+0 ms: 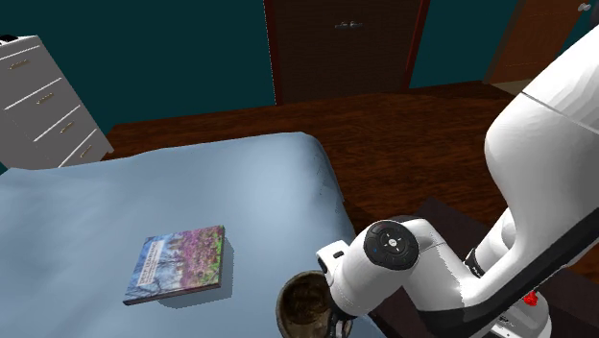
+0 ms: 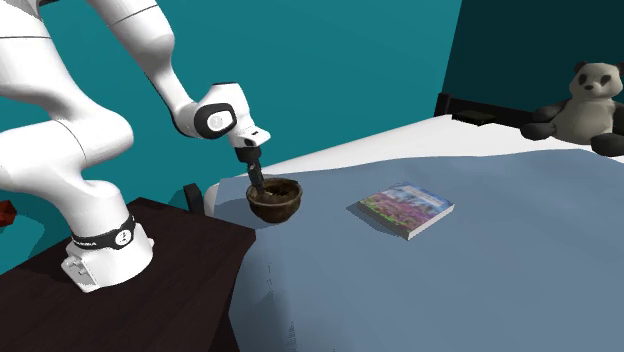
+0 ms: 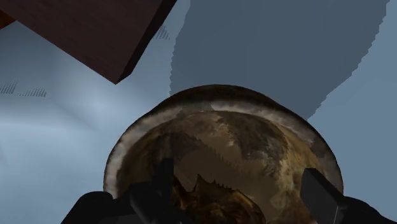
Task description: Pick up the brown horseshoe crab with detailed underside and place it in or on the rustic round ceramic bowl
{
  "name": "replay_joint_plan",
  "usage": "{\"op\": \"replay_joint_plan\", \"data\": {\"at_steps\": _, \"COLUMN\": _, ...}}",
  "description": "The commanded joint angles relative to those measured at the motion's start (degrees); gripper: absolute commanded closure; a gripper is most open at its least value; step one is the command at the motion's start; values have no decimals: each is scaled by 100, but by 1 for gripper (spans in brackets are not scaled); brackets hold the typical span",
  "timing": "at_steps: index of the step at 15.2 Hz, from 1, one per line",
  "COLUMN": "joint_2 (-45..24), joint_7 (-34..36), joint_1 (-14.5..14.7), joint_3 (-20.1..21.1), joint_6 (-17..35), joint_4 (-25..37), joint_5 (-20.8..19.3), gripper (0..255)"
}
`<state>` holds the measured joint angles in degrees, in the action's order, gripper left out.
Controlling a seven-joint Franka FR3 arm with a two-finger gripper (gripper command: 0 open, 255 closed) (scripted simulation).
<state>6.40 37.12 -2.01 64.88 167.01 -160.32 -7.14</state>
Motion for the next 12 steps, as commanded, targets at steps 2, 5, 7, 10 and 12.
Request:
{"op": "replay_joint_plan", "data": {"at_steps": 2, "joint_2": 673, "joint_7": -1079, "joint_1": 1556, "joint_3": -1184, "joint_6": -510, "joint_4": -59, "joint_5": 1520, "gripper": 0}}
{"op": "replay_joint_plan", "data": {"at_steps": 5, "joint_2": 1207, "joint_7": -1490, "joint_1": 2226, "joint_3": -1718, "joint_6": -1027, "joint_4": -60, "joint_5": 2107, "gripper": 0}}
{"op": "replay_joint_plan", "data": {"at_steps": 7, "joint_2": 1206, "joint_7": -1489, "joint_1": 2228, "joint_3": -1720, "joint_6": -1027, "joint_4": -60, "joint_5": 2105, "gripper": 0}}
{"op": "replay_joint_plan", "data": {"at_steps": 10, "joint_2": 1206, "joint_7": -1489, "joint_1": 2228, "joint_3": -1720, "joint_6": -1027, "joint_4": -60, "joint_5": 2105, "gripper": 0}}
{"op": "replay_joint_plan", "data": {"at_steps": 12, "joint_2": 1206, "joint_7": -1489, "joint_1": 2228, "joint_3": -1720, "joint_6": -1027, "joint_4": -60, "joint_5": 2105, "gripper": 0}}
